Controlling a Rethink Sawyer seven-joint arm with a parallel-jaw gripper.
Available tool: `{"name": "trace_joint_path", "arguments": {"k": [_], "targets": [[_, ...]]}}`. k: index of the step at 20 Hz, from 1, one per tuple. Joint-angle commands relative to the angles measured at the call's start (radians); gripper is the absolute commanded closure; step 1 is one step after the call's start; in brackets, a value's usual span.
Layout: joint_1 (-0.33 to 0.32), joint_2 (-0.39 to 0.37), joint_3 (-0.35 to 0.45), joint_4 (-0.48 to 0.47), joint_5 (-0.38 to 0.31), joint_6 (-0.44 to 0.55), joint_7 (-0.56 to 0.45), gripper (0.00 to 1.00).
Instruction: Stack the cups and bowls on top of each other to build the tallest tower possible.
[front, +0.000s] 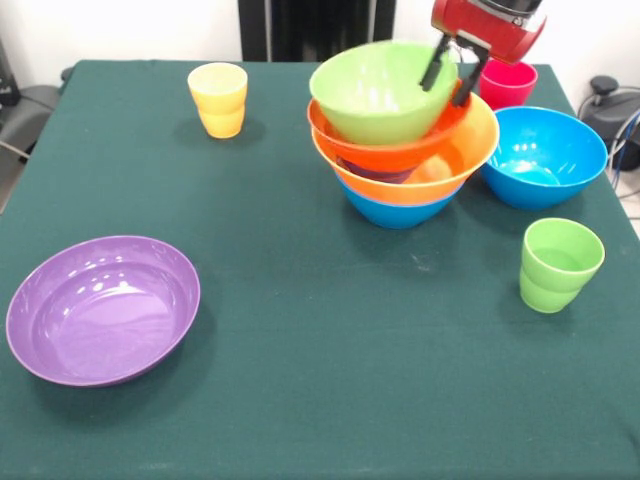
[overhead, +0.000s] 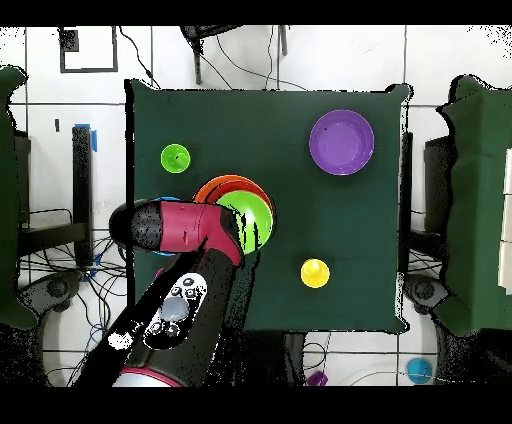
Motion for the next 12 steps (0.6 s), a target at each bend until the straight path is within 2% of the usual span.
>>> {"name": "trace_joint_path", "arguments": {"k": [1,12], "targets": [[-0.024,-0.004,0.064,0.018,0.006,-0.057,0.152,0.0],[-0.046,-0.024,0.078,0.043,0.005,-0.072,0.133,0.0]]}}
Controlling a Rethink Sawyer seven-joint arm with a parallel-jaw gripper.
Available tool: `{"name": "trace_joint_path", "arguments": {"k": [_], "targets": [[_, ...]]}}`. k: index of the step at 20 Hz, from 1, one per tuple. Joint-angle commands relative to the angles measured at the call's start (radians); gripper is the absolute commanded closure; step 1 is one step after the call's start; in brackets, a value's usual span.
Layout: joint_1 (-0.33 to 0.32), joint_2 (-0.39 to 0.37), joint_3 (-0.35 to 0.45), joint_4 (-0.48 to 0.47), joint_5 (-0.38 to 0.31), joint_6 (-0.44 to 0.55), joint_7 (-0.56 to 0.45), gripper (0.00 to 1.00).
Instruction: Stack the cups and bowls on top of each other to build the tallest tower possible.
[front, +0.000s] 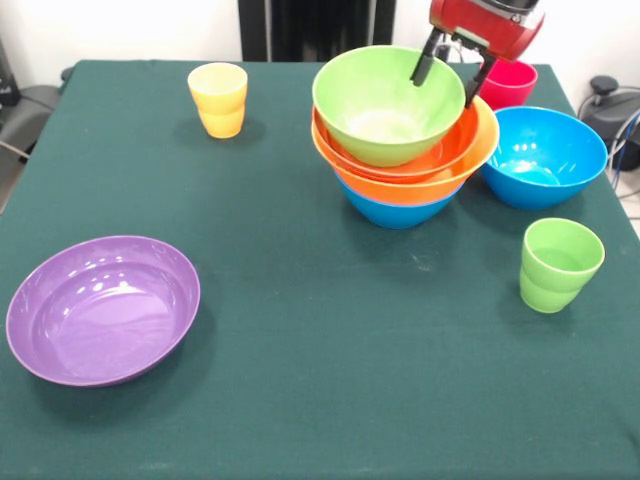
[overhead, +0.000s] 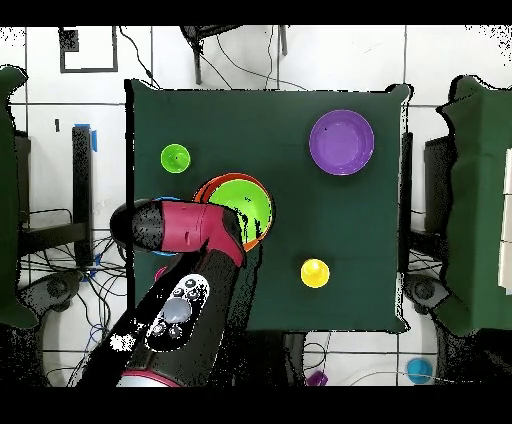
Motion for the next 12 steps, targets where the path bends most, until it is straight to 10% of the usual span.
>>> {"name": "trace_joint_path", "arguments": {"k": [1,12], "targets": [[-0.043,-0.016,0.08,0.039,0.005,-0.07,0.13,0.0],[-0.059,-0.101,0.085,0.059,-0.001,0.005,0.099,0.0]]}}
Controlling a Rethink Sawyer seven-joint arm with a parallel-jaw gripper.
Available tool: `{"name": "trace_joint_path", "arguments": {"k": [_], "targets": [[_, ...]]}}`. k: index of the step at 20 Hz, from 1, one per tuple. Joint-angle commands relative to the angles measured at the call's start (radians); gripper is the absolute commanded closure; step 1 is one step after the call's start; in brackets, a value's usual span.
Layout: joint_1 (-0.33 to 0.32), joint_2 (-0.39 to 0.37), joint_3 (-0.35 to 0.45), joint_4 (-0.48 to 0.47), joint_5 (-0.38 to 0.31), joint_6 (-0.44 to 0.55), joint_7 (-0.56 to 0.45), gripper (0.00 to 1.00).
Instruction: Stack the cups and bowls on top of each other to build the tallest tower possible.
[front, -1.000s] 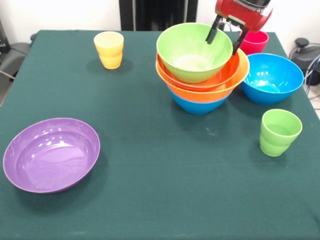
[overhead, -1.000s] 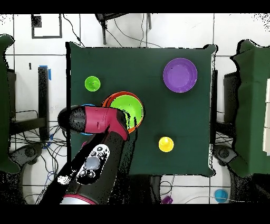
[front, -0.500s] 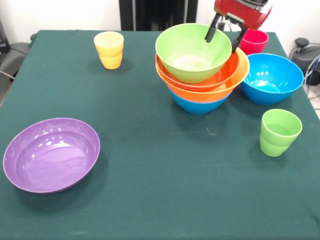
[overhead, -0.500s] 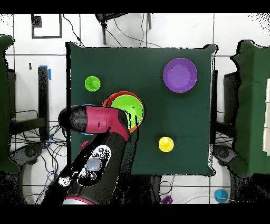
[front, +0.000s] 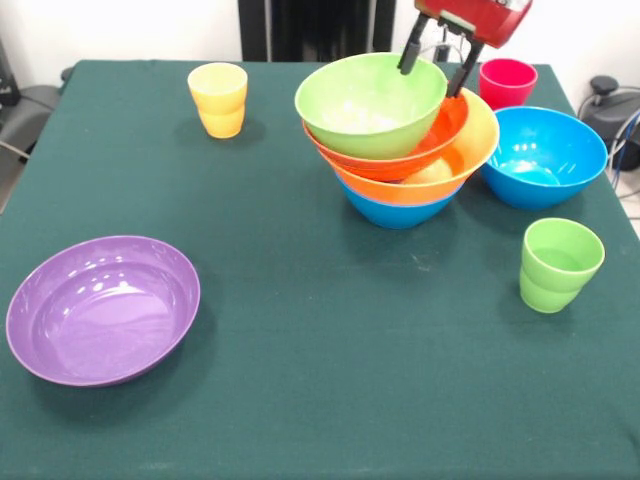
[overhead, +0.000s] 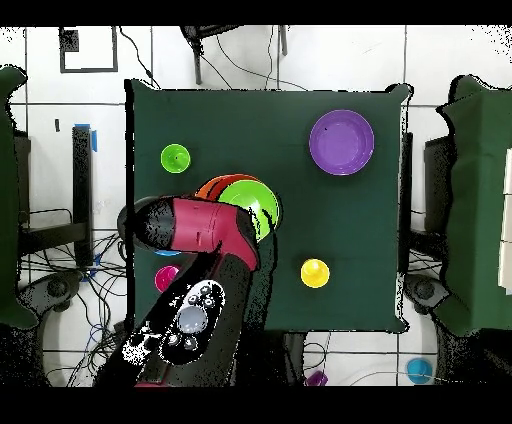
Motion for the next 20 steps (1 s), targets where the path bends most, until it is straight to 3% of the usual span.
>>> {"name": "trace_joint_path", "arguments": {"k": [1,20], "targets": [[-0.024,-0.061,0.085,0.047,-0.002,0.015,0.097,0.0],[-0.098,-0.123,0.122,0.111,-0.038,-0.015,0.028,0.0]]}}
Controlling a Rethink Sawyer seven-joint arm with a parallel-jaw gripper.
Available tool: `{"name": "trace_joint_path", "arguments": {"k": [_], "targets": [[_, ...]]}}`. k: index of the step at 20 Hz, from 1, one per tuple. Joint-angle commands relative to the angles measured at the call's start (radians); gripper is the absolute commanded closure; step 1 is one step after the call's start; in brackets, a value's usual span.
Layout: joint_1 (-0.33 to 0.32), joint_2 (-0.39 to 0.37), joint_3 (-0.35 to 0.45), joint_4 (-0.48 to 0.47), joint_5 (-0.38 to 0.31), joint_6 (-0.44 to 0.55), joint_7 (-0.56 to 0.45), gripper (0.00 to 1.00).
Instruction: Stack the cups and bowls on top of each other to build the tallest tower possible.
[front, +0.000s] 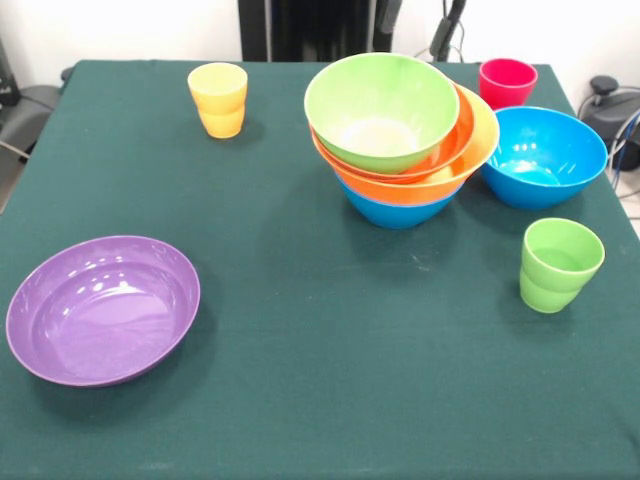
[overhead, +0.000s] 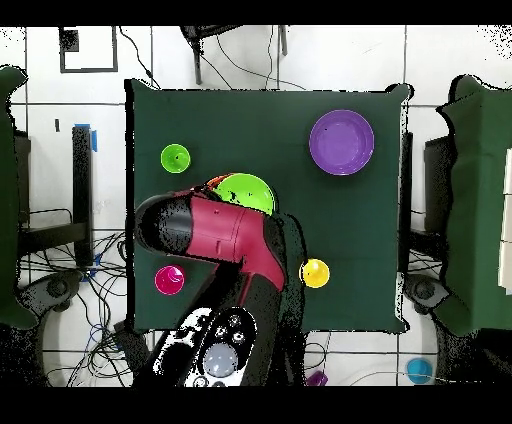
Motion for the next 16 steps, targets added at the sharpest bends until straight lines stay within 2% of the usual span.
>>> {"name": "trace_joint_path", "arguments": {"k": [1,4,8,13,16], "targets": [[-0.05,-0.003,0.124,0.075,-0.045,-0.012,0.008,0.0],[-0.126,-0.015,0.161,0.046,-0.066,0.015,-0.092,0.0],[-0.19,-0.019,0.193,0.004,-0.096,0.05,-0.161,0.0],[-0.256,-0.005,0.244,-0.032,-0.128,0.05,-0.198,0.0],[-0.274,-0.003,0.264,-0.047,-0.153,0.053,-0.192,0.0]]}}
